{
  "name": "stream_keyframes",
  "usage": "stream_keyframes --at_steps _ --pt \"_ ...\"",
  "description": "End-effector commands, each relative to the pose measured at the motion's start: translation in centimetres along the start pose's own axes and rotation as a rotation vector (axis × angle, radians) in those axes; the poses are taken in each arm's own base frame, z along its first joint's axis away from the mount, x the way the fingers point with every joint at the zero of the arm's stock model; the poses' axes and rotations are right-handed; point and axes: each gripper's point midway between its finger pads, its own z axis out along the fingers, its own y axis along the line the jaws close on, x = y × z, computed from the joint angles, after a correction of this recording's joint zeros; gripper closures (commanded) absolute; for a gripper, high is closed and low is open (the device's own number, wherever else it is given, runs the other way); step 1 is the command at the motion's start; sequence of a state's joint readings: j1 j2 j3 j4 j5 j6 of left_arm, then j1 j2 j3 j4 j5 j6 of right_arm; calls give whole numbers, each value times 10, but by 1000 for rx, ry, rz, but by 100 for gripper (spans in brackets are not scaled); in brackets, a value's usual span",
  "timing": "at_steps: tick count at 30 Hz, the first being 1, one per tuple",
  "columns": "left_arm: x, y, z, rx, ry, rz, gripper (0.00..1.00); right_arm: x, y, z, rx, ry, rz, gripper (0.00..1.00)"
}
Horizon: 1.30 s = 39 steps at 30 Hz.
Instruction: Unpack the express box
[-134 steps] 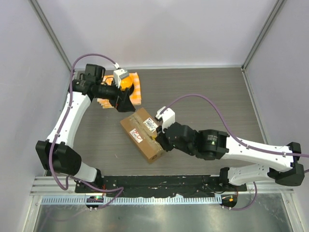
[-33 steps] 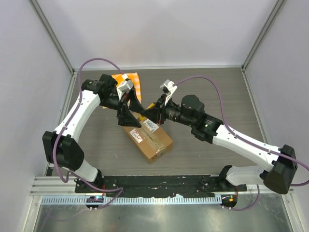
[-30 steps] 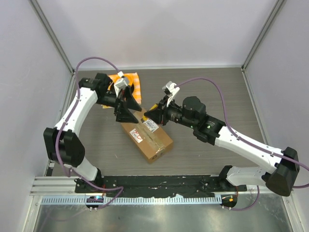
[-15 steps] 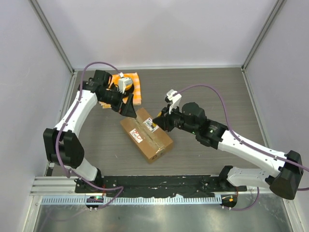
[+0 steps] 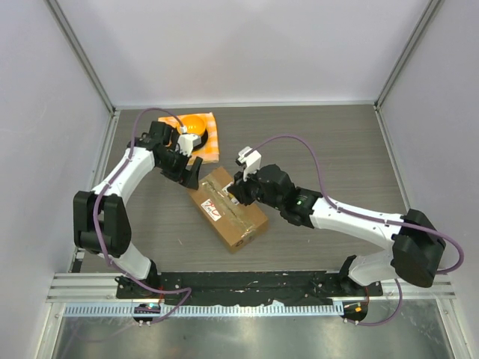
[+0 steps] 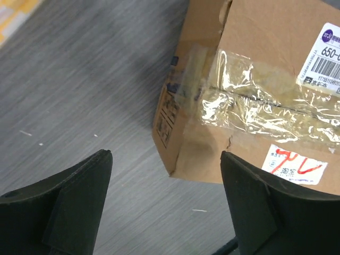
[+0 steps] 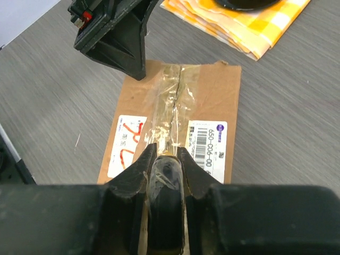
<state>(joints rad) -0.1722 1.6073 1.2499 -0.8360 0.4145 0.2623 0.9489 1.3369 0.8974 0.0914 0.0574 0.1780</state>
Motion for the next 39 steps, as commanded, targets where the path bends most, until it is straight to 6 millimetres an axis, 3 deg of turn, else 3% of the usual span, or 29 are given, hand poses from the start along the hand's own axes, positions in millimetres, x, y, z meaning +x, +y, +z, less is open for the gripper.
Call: stream_keyframes --at_steps 1,8,12,21,27,33,39 --pt "-25 6 -9 -46 -105 86 17 -40 4 13 8 -162 -27 99" --pt "-14 -5 7 29 -79 90 34 -35 5 30 21 -180 -31 99" --pt "-4 -3 18 29 -55 92 55 -31 4 37 29 -186 -24 99" --pt "10 -4 29 20 0 76 81 -29 12 49 38 -191 -48 99" --pt "16 -9 32 23 31 78 91 -11 11 55 70 -150 -81 99" --pt "18 -10 32 16 40 82 100 -6 10 50 116 -136 -144 99" --pt "23 -6 35 -12 59 93 100 -2 17 40 137 -107 -200 99"
